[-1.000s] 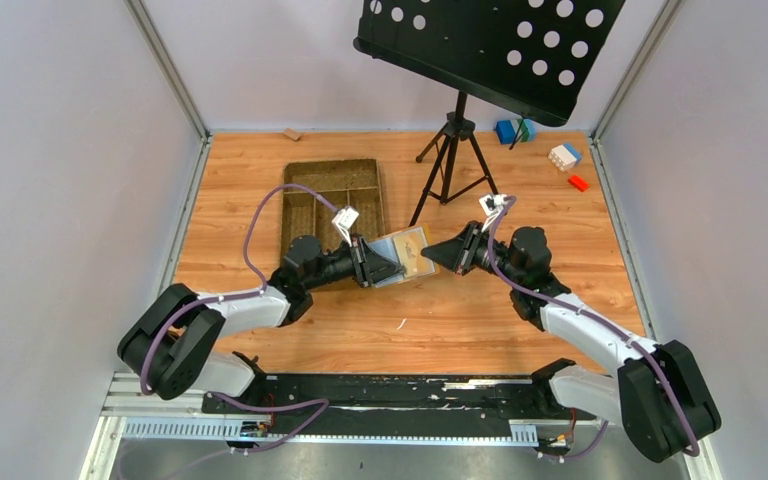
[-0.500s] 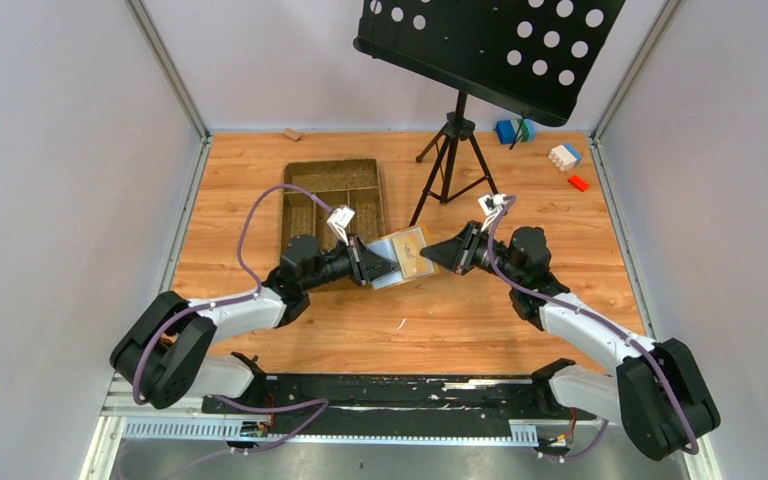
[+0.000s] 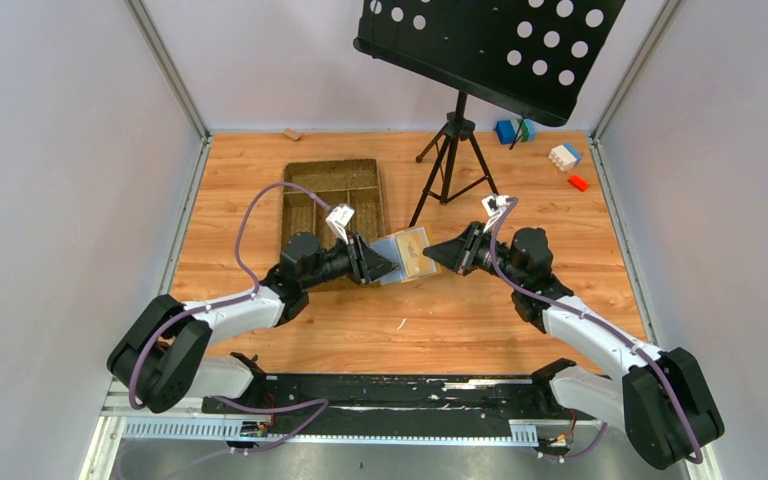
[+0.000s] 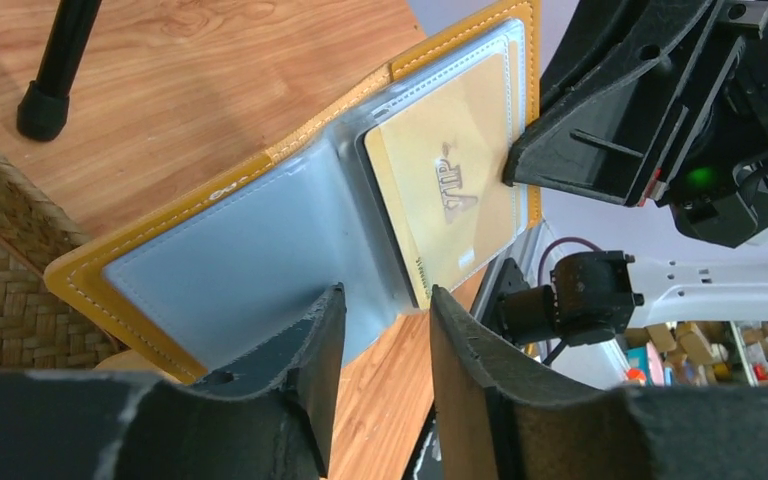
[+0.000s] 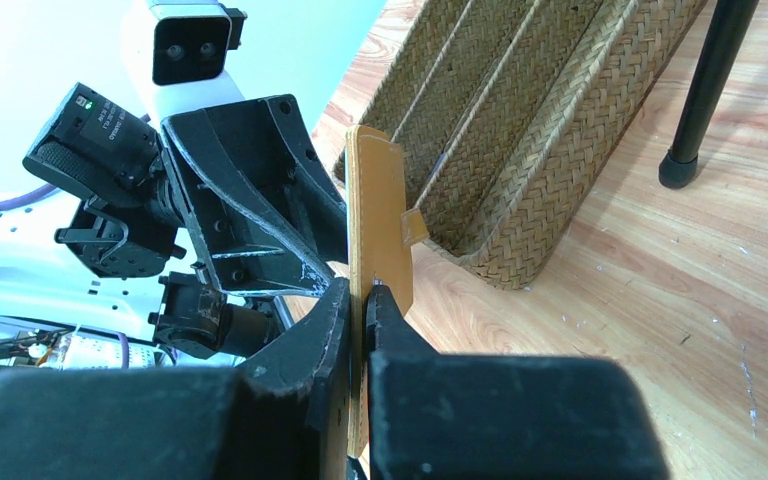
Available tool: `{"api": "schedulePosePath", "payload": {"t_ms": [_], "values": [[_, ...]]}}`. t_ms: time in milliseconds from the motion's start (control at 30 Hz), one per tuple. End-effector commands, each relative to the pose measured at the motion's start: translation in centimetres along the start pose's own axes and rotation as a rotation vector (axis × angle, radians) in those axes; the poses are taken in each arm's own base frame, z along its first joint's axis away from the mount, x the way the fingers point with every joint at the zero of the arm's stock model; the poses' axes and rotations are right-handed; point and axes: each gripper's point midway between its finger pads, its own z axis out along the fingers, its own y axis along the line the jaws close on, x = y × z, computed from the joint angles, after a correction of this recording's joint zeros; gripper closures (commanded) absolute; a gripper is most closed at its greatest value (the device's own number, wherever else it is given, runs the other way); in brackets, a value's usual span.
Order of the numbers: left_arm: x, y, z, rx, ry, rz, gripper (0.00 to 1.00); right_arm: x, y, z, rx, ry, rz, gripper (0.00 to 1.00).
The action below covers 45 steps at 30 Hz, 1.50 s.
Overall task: Take the credit cards out of the card holder
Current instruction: Remove the credit card from the card holder.
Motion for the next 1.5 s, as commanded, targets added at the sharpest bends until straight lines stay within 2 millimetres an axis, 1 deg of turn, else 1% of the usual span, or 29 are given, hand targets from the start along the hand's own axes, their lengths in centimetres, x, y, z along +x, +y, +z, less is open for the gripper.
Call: {"api": "schedulePosePath", "payload": {"t_ms": [0, 100, 133, 167, 300, 400, 467, 567, 700, 733, 800, 867, 1000, 1067, 1133, 1200, 1300, 1433, 1467], "values": [[-1.1, -0.7, -0.1, 0.026, -0.035, 0.045, 0.53, -1.2, 2.6, -0.3, -0.093, -0.035, -0.045, 1.0], [-1.1, 0.0, -0.3, -0.027, -0.035, 0.051, 0.41, -1.5, 2.6, -0.6, -0.08, -0.051, -0.056, 1.0], [-1.3, 0.3, -0.5, -0.048, -0.045, 0.058, 0.33, -1.7, 2.5, -0.7, -0.066, -0.063, -0.058, 1.0], [-1.4, 0.4, -0.7, -0.064, -0.054, 0.064, 0.27, -1.8, 2.4, -0.9, -0.054, -0.07, -0.06, 1.0], [-2.1, 0.1, -1.5, -0.072, -0.089, 0.084, 0.14, -2.7, 2.5, -1.9, -0.031, -0.138, -0.074, 1.0], [-2.2, -0.1, -1.7, -0.07, -0.098, 0.088, 0.01, -3.5, 3.1, -3.1, -0.029, -0.2, -0.094, 1.0], [-2.3, -0.5, -1.7, -0.049, -0.106, 0.092, 0.0, -3.9, 3.4, -3.7, -0.032, -0.233, -0.105, 1.0], [-2.4, -1.9, -1.6, 0.025, -0.119, 0.098, 0.0, -4.2, 4.2, -4.2, -0.052, -0.256, -0.119, 1.0], [-2.1, -3.6, -1.3, 0.122, -0.114, 0.099, 0.0, -4.1, 4.9, -4.2, -0.091, -0.247, -0.118, 1.0], [-2.3, -4.2, -1.4, 0.153, -0.129, 0.108, 0.0, -4.1, 4.9, -4.1, -0.095, -0.242, -0.117, 1.0], [-2.6, -4.9, -1.8, 0.182, -0.152, 0.118, 0.0, -4.0, 4.8, -3.9, -0.095, -0.234, -0.113, 1.0], [-2.7, -4.8, -2.1, 0.166, -0.161, 0.131, 0.0, -3.9, 4.6, -3.9, -0.09, -0.23, -0.11, 1.0], [-3.4, -3.9, -2.7, 0.082, -0.194, 0.157, 0.0, -3.9, 4.4, -3.8, -0.082, -0.23, -0.111, 1.0], [-4.0, -3.7, -3.5, 0.052, -0.233, 0.173, 0.0, -4.0, 4.1, -3.8, -0.063, -0.237, -0.105, 1.0], [-4.4, -3.3, -4.6, 0.012, -0.291, 0.186, 0.0, -4.2, 3.9, -4.2, -0.042, -0.262, -0.104, 1.0], [-5.1, -3.2, -5.9, -0.013, -0.353, 0.207, 0.0, -4.7, 3.8, -4.8, -0.022, -0.304, -0.108, 1.0], [-5.7, -3.4, -7.0, -0.022, -0.413, 0.228, 0.0, -5.3, 3.6, -5.6, 0.003, -0.359, -0.106, 1.0], [-5.8, -4.2, -7.3, 0.03, -0.442, 0.219, 0.0, -5.6, 3.7, -5.9, 0.006, -0.381, -0.101, 1.0], [-5.9, -4.0, -7.3, 0.026, -0.458, 0.195, 0.0, -5.6, 3.7, -5.8, 0.004, -0.378, -0.101, 1.0]]}}
